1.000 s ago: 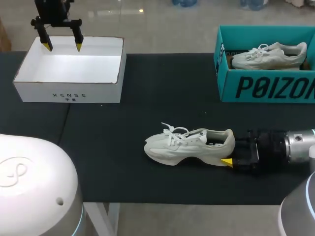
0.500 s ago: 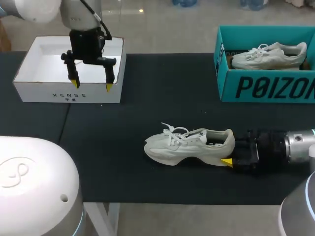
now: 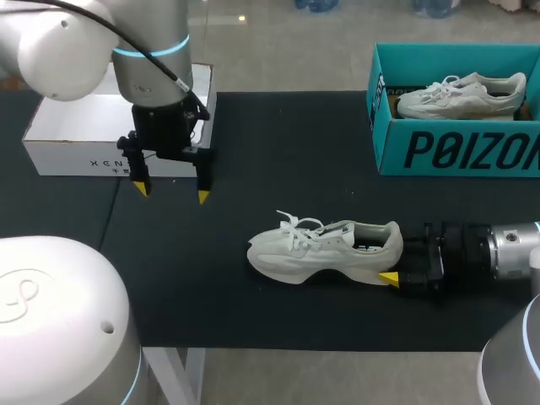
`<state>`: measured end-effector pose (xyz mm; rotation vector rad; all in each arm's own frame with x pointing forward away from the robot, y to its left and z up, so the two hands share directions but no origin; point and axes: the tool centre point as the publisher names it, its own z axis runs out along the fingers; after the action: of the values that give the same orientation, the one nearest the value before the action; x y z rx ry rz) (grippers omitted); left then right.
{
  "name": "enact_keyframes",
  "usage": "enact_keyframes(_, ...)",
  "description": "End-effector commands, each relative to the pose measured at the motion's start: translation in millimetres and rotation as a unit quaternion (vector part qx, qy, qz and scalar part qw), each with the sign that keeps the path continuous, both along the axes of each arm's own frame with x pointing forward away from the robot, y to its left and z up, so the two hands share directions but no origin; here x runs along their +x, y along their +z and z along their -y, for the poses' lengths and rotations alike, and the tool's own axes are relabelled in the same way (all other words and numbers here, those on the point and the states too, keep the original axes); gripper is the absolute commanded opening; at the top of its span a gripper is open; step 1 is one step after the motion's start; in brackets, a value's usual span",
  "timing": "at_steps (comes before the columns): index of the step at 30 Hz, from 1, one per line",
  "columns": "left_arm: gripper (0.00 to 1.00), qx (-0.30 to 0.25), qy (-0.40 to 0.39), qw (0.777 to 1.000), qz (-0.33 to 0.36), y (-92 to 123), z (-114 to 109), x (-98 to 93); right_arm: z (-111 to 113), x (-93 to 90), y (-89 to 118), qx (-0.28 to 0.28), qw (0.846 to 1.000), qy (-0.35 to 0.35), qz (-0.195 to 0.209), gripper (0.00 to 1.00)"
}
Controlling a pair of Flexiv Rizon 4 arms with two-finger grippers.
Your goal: Take the shoe out of the shoebox, open the shoe tongue, remove and reinsert the insole, then place the shoe into the shoebox
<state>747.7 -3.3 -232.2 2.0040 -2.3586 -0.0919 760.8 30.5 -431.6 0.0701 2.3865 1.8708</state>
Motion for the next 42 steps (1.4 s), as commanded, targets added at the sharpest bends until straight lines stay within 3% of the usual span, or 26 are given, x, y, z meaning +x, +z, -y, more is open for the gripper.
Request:
enact_keyframes(1,1.0,-0.008,0.0,0.999,0.031,-0.1,-3.4,-5.1,-1.6,1.1,-2.5,-0.002,1.0,-0.001,0.0,0.0)
enact_keyframes(5,1.0,-0.008,0.0,0.999,0.031,-0.1,-3.4,-5.1,-1.6,1.1,-2.5,-0.002,1.0,-0.001,0.0,0.0)
enact_keyframes(13,1.0,-0.027,-0.057,0.997,0.036,-5.2,86.6,-46.6,-1.6,1.1,-2.5,-0.002,1.0,-0.001,0.0,0.0)
enact_keyframes(20,1.0,-0.025,-0.076,0.995,0.06,-15.8,146.8,-68.4,-1.6,1.1,-2.5,-0.002,1.0,-0.001,0.0,0.0)
enact_keyframes(30,1.0,0.004,-0.016,0.994,0.105,-37.8,210.7,-77.2,-1.6,1.1,-2.5,-0.002,1.0,-0.001,0.0,0.0)
enact_keyframes(42,1.0,0.004,0.015,0.995,0.094,-55.0,264.8,-78.9,-1.6,1.1,-2.5,-0.002,1.0,-0.001,0.0,0.0)
